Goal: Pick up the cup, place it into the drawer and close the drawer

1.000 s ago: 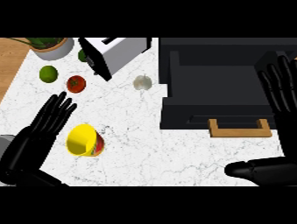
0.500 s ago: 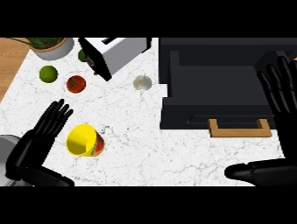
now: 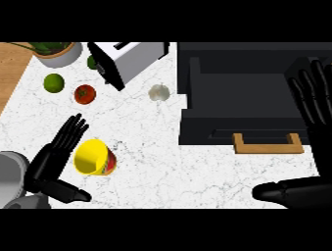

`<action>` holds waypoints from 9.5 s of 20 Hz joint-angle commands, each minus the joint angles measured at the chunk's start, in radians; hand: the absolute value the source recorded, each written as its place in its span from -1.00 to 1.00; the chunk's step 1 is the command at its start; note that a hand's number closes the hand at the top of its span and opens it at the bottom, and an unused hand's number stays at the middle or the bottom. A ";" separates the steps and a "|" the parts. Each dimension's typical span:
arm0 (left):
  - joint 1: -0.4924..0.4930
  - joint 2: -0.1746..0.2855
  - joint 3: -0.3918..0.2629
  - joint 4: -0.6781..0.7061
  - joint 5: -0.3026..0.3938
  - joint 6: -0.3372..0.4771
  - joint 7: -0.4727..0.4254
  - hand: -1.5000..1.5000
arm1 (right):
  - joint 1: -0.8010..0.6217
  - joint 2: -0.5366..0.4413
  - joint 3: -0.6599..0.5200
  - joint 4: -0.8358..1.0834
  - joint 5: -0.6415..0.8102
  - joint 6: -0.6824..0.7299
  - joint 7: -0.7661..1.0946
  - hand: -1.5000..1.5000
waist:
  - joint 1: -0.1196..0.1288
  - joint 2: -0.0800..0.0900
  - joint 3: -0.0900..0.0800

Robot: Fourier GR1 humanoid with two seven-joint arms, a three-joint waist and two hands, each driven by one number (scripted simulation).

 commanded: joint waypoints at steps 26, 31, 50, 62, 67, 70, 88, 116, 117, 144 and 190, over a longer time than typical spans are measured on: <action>-0.209 0.009 -0.015 0.606 -0.151 0.053 -0.430 -1.00 | -0.030 0.030 0.049 -0.025 0.053 -0.026 0.048 -1.00 | -0.002 0.001 -0.001; -0.257 0.022 -0.001 0.629 -0.105 -0.004 -0.383 -1.00 | -0.003 0.027 0.028 0.013 0.017 0.013 -0.011 -1.00 | 0.000 0.001 0.000; -0.303 -0.004 -0.032 0.755 -0.040 -0.200 -0.452 1.00 | 0.056 -0.024 -0.053 -0.029 -0.076 0.068 0.008 -1.00 | -0.009 0.001 -0.001; -0.266 -0.006 0.113 0.685 0.074 0.129 -0.561 1.00 | 0.013 -0.004 -0.019 -0.053 -0.007 0.013 0.040 -1.00 | 0.010 -0.002 -0.001; -0.258 -0.073 0.143 0.641 0.095 0.282 -0.601 1.00 | 0.007 0.012 -0.014 0.023 0.001 0.022 -0.011 -1.00 | 0.005 -0.001 0.000; -0.250 -0.054 0.132 0.616 0.101 0.206 -0.646 1.00 | -0.034 0.014 -0.005 -0.003 -0.002 -0.001 0.043 -1.00 | 0.003 0.000 0.000; -0.305 -0.165 -0.111 -0.112 0.178 0.423 -0.025 1.00 | 0.081 -0.029 -0.044 -0.086 -0.054 0.065 0.049 -1.00 | -0.004 -0.002 0.000; -0.925 -0.166 -0.264 0.238 0.150 0.804 0.209 1.00 | 0.068 -0.006 -0.045 0.031 -0.025 0.088 -0.077 -1.00 | -0.019 0.003 0.001; -1.006 -0.166 -0.203 0.275 0.154 0.774 0.270 1.00 | 0.027 -0.034 -0.085 -0.023 -0.078 0.067 0.025 -1.00 | -0.020 0.003 0.000; -1.266 -0.166 -0.611 0.840 0.493 0.939 0.081 1.00 | -0.025 -0.035 -0.065 0.088 -0.067 0.113 -0.057 -1.00 | -0.104 0.025 0.003; -0.547 0.207 -0.542 -0.089 0.702 0.931 0.105 -1.00 | 0.060 -0.175 0.026 0.064 0.191 0.271 -0.018 1.00 | 0.034 -0.006 0.000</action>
